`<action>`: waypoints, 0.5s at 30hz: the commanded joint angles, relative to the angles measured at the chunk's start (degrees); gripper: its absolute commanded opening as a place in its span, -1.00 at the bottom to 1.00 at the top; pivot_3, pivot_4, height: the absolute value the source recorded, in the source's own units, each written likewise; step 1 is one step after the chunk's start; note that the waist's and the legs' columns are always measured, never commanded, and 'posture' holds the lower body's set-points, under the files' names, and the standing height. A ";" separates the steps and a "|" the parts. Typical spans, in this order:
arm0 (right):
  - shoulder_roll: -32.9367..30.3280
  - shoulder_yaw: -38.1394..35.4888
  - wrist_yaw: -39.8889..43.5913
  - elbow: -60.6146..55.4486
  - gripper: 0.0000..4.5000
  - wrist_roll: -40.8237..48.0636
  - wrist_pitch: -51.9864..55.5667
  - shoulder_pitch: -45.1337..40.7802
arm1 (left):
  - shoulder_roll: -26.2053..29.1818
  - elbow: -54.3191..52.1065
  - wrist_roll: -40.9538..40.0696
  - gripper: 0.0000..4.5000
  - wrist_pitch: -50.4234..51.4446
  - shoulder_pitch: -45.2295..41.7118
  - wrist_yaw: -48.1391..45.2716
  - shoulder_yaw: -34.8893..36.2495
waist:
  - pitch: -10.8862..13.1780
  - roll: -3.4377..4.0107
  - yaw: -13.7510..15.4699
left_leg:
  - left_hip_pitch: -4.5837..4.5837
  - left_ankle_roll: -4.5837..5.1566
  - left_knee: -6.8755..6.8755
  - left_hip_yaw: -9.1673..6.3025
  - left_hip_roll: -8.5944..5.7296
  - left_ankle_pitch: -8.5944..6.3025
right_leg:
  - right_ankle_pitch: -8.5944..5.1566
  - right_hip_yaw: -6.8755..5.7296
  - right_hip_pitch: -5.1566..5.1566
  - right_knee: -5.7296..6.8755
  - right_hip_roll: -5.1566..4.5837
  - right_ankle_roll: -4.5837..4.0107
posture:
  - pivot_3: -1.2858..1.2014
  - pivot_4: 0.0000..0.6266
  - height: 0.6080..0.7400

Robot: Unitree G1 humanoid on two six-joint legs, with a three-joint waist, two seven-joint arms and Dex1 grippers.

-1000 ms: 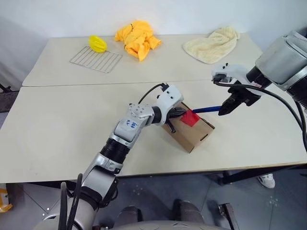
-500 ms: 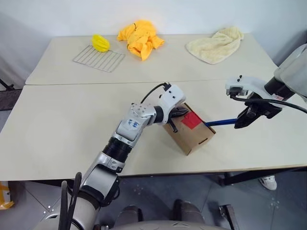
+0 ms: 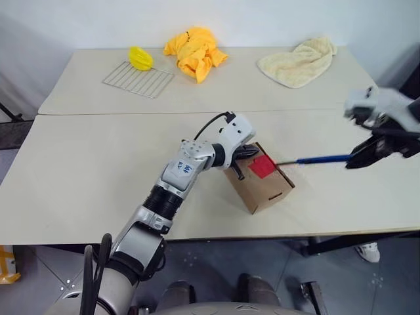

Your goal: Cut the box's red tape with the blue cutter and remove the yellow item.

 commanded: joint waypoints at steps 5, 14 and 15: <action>-2.90 -19.16 -1.69 4.46 -0.93 -3.07 1.00 10.17 | -0.66 5.60 2.51 -1.00 -0.87 -0.69 -1.17 -1.95 | 0.00 0.00 0.11 | -0.01 0.03 0.11 0.01 0.00 0.00 | 0.16 0.00 0.07 -0.04 0.00 0.00 | 0.03 -0.52 1.00; 16.92 -74.10 -41.81 -3.34 -0.93 -0.19 -8.24 73.06 | -2.21 5.29 2.99 -1.00 -0.68 -1.29 -2.70 -2.11 | -0.19 -0.34 1.16 | -0.14 0.14 0.28 0.03 0.00 0.02 | 0.29 -0.11 0.12 -0.02 -0.04 0.14 | 0.03 -0.52 1.00; 20.86 -77.42 -45.08 -4.02 -0.93 -0.91 -9.88 76.84 | -2.24 5.21 3.09 -1.00 -0.65 -1.29 -2.90 -2.15 | -0.20 -0.30 1.38 | -0.13 0.14 0.26 0.00 0.00 0.02 | 0.29 -0.15 0.14 -0.02 -0.03 0.14 | 0.03 -0.52 1.00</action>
